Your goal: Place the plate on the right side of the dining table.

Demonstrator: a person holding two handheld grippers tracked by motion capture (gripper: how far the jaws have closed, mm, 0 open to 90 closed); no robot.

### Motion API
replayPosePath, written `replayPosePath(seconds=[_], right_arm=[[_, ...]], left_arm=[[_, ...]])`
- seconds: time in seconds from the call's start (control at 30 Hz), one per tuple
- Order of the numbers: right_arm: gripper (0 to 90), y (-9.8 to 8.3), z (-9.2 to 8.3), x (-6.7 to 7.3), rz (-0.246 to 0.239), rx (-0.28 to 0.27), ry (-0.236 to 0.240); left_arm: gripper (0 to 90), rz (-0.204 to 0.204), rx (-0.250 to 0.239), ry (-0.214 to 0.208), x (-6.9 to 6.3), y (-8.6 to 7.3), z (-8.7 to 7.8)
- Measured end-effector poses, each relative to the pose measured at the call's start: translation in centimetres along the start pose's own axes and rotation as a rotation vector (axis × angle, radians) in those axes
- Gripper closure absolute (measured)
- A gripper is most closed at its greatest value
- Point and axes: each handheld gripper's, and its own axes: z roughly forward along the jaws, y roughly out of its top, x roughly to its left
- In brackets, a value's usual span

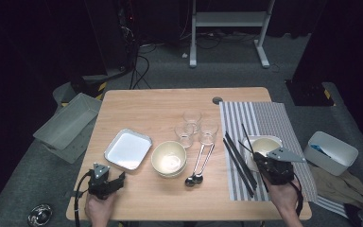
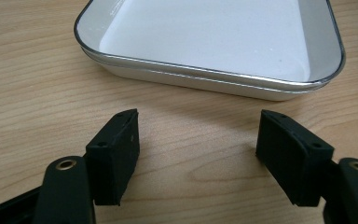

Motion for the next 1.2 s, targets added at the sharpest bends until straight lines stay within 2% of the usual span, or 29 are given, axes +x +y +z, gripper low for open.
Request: replayPosePath(seconds=[0.8, 1.2], right_arm=[[86.5, 0.4, -0.7, -4.4, 0.063, 0.004, -0.073], [86.4, 0.3, -0.7, -5.9, 0.077, 0.021, -0.101]], left_arm=[[30.4, -0.003, -0.002, 0.002, 0.0, 0.0, 0.0], [30.4, -0.006, -0.001, 0.002, 0.0, 0.0, 0.0]])
